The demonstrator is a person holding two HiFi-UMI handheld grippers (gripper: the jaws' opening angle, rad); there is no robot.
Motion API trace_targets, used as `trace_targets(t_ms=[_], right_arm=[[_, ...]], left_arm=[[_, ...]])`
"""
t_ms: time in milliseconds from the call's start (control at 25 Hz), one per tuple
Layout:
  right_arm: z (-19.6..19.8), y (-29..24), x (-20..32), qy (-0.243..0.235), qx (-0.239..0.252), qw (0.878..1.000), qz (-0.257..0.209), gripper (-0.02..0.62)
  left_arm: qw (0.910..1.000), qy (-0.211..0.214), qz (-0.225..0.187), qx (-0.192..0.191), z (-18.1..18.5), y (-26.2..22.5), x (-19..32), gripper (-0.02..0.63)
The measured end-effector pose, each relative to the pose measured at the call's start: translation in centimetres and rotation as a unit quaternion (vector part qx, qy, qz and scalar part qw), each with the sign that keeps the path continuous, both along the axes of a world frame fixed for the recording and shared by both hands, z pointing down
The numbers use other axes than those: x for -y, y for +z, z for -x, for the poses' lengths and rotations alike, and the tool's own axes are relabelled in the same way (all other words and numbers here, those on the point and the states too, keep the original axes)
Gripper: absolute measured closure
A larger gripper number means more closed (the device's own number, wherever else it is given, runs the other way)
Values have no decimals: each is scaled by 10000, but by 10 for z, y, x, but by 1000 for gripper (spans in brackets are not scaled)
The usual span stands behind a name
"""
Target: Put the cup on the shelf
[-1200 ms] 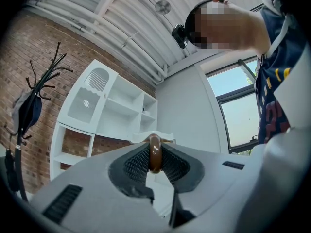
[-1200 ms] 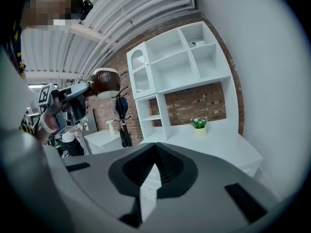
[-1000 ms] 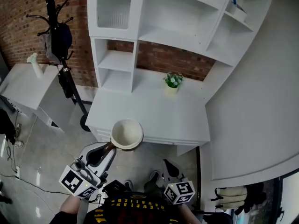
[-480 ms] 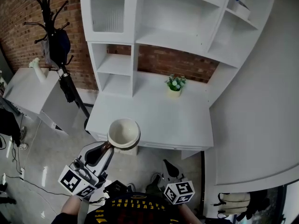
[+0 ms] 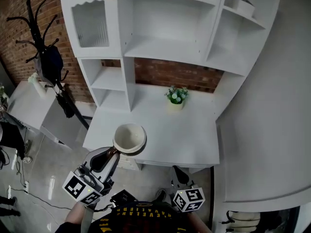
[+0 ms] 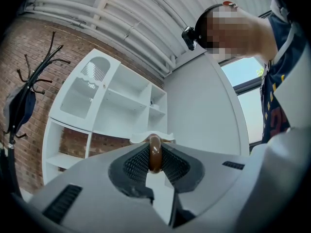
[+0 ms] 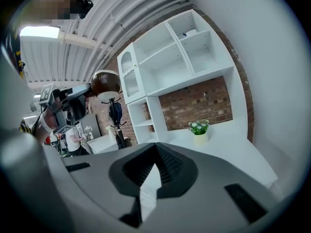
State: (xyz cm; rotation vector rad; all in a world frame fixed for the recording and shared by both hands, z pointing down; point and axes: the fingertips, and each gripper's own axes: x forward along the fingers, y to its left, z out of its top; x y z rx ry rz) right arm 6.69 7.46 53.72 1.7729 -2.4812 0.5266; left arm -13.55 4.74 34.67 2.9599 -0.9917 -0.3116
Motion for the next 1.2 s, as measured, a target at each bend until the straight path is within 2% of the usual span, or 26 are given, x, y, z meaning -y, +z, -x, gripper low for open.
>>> trace_targets(t_ms=[480,760,960,1080,1200], right_arm=[[-80,5,52,-283,174,9994,38,591],[-126,4,71,-187,205,9996,33,591],[-148,9,91,-52,219,9997,101,591],[-151,13,109,0,179,9998,119,591],[-151,11,125,108,172,9997,96,591]], left_arm=[[9991,-377,170,34,-76,-4,44,557],[9978,-599,261,53,-103,-1,66,557],[9975,-591,374,111,-115,8,87,557],[9982,-458,371,-136,-121,3,106,557],[9983,-396,405,-154,-120,9,130,557]])
